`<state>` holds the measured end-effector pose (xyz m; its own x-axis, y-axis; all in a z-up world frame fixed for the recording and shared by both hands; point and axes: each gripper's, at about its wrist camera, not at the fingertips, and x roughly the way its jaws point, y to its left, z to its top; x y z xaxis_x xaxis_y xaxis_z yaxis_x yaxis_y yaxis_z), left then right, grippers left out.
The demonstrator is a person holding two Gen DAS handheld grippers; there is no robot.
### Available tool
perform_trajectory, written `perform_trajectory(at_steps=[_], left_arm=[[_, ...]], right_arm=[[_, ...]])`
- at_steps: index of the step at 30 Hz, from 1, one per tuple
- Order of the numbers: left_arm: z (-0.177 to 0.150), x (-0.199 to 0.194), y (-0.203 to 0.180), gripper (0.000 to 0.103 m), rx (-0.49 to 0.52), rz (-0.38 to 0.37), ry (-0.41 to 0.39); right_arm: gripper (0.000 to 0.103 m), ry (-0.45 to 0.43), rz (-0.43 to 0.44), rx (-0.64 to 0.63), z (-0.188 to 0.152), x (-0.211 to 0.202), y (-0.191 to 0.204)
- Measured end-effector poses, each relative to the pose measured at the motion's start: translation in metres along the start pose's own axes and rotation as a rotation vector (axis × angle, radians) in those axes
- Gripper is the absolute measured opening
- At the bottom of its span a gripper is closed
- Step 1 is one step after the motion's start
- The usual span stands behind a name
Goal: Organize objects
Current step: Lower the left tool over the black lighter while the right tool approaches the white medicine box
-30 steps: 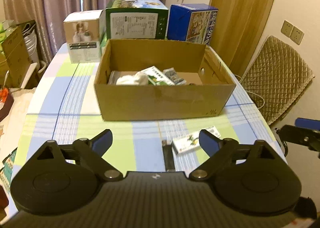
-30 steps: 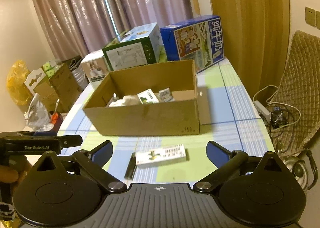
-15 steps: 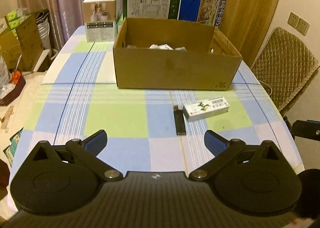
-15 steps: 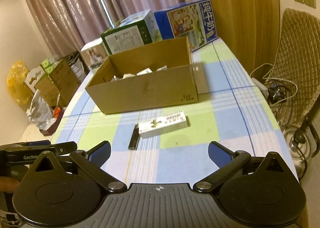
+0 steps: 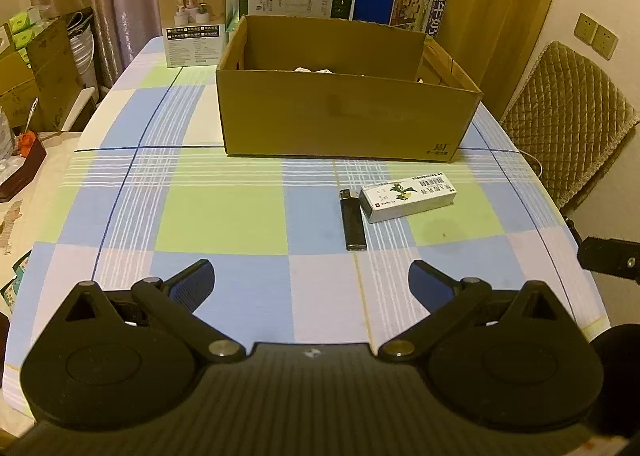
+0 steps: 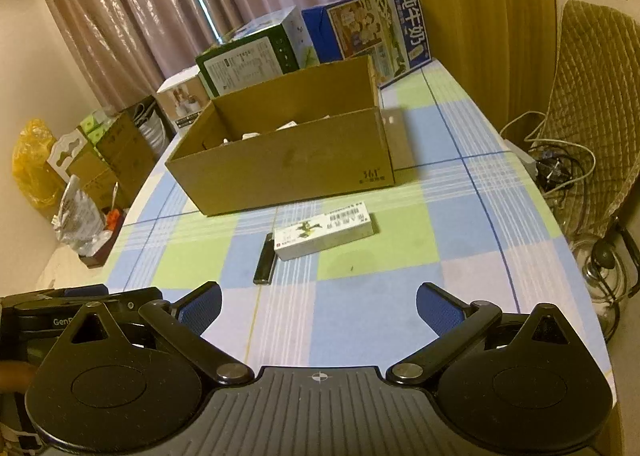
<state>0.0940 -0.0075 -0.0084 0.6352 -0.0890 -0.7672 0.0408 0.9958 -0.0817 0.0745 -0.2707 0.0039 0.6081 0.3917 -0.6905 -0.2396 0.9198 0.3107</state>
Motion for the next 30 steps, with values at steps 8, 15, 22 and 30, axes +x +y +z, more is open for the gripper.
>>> perform_trajectory(at_steps=[8,15,22,30], left_arm=[[-0.002,0.007,-0.003,0.101,0.0,-0.003,0.005],[-0.002,0.022,-0.005,0.101,0.009,-0.004,0.003],[-0.001,0.049,-0.011,0.096,0.04,-0.021,0.011],[0.01,0.091,-0.021,0.089,0.101,-0.028,0.027]], right_arm=[[0.101,0.008,-0.002,0.012,-0.002,0.006,-0.004],[0.101,0.003,-0.025,0.02,0.001,0.019,-0.011],[0.1,0.042,-0.024,-0.017,0.007,0.048,-0.018],[0.088,0.124,0.017,-0.321,0.037,0.097,-0.006]])
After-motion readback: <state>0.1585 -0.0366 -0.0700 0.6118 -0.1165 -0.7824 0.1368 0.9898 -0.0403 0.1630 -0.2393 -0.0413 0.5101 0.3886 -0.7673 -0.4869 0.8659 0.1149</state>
